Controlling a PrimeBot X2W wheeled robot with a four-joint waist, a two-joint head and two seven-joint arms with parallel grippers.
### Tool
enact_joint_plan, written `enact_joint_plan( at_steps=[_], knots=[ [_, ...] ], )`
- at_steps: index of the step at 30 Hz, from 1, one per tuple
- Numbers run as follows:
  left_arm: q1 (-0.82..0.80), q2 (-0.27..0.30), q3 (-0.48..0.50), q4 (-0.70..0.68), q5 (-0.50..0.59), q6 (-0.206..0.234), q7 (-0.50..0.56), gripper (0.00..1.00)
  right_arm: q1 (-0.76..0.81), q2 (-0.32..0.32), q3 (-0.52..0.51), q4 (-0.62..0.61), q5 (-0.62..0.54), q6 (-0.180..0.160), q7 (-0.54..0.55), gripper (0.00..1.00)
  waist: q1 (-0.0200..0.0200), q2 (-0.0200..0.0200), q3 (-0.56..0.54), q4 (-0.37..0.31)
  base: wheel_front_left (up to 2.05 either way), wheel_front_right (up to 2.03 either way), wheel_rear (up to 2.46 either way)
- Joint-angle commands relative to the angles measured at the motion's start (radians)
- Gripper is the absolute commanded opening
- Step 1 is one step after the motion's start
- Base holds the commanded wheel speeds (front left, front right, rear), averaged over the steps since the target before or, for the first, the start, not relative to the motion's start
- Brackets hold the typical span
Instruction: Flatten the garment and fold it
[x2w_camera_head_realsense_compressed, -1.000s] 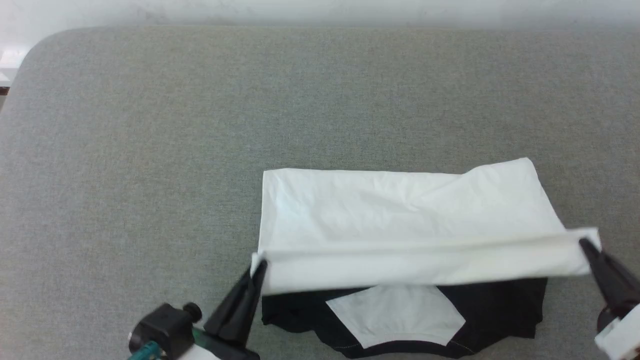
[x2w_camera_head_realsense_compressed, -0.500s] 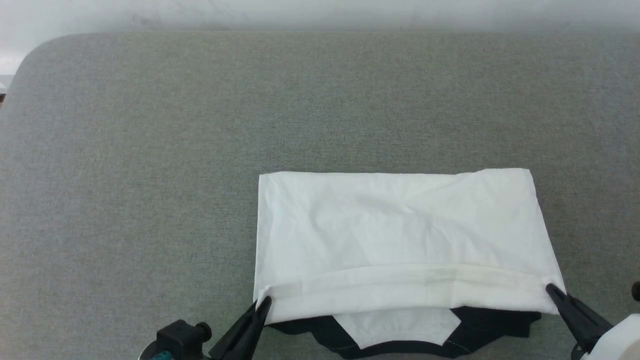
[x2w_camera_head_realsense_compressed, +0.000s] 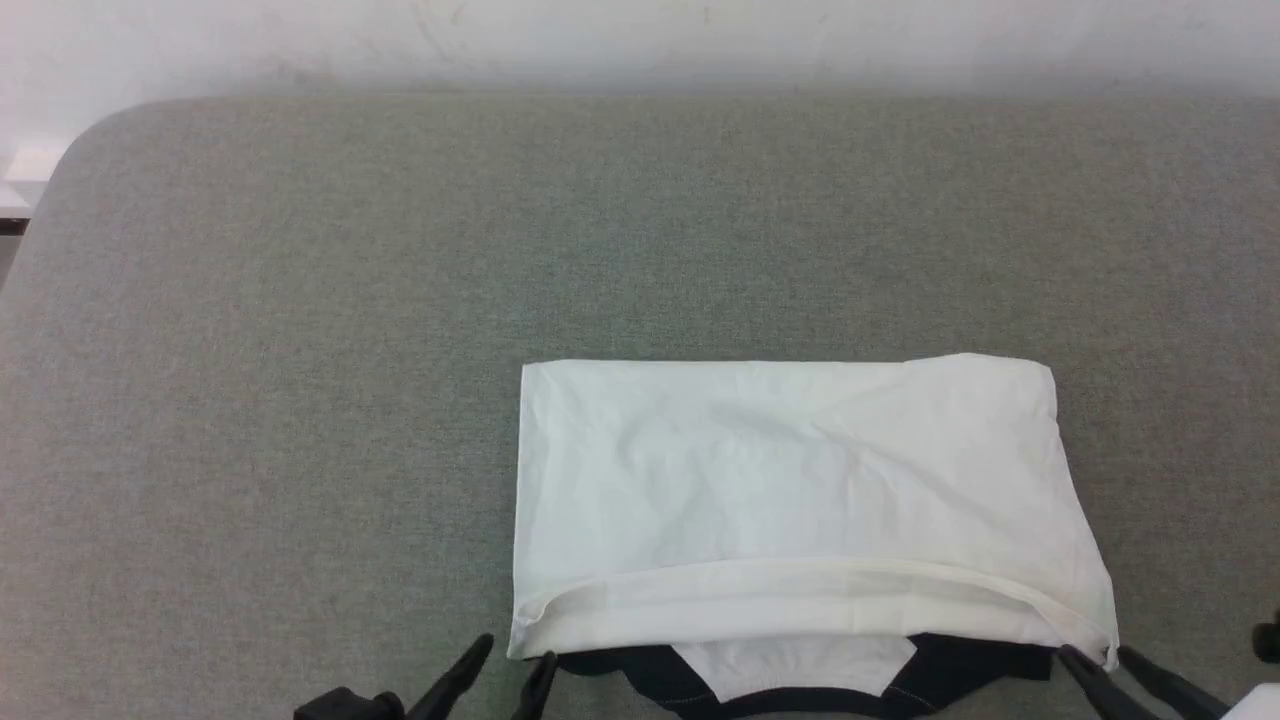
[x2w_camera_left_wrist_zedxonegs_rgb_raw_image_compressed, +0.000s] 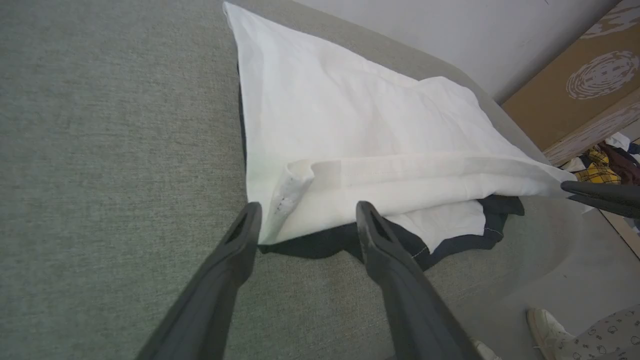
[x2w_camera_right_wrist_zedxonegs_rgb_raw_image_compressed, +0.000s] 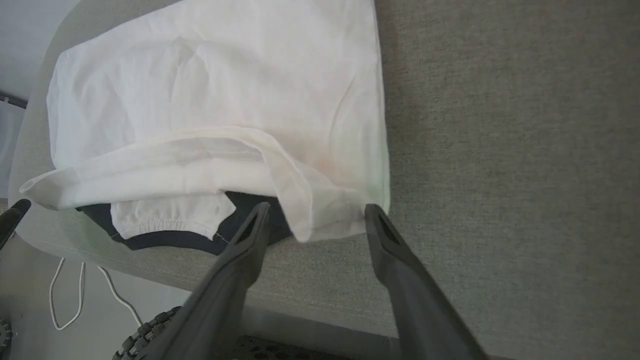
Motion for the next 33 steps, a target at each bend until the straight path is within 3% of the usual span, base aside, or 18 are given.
enact_joint_plan(
  at_steps=[1, 9, 15, 22, 33],
  knots=[
    [0.008, 0.007, 0.008, -0.011, -0.004, 0.009, -0.009, 1.0, 0.004, 0.0, -0.007, -0.009, 0.005, -0.001, -0.004, 1.0, 0.0001, 0.0, -0.004, 0.001, 0.0, 0.0, 0.0],
    [0.018, -0.027, 0.125, -0.15, 0.015, 0.067, -0.084, 1.0, -0.013, 0.025, -0.095, -0.04, 0.005, -0.001, -0.052, 1.0, 0.0001, 0.0, -0.018, 0.009, 0.0, 0.0, 0.0],
    [-0.008, -0.136, 0.26, -0.324, 0.163, 0.125, -0.092, 1.0, -0.078, 0.071, -0.187, -0.024, -0.073, -0.001, -0.094, 1.0, 0.0001, 0.0, -0.001, 0.016, 0.0, 0.0, 0.0],
    [-0.003, -0.232, 0.299, -0.353, 0.292, 0.102, -0.092, 1.0, -0.171, 0.075, -0.14, 0.057, -0.16, -0.001, -0.033, 1.0, 0.0001, 0.0, 0.029, 0.028, 0.0, 0.0, 0.0],
    [-0.019, -0.283, 0.297, -0.289, 0.343, 0.03, -0.092, 1.0, -0.259, 0.029, -0.048, 0.225, -0.165, -0.001, 0.034, 1.0, 0.0001, 0.0, 0.065, 0.079, 0.0, 0.0, 0.0]
  ],
)
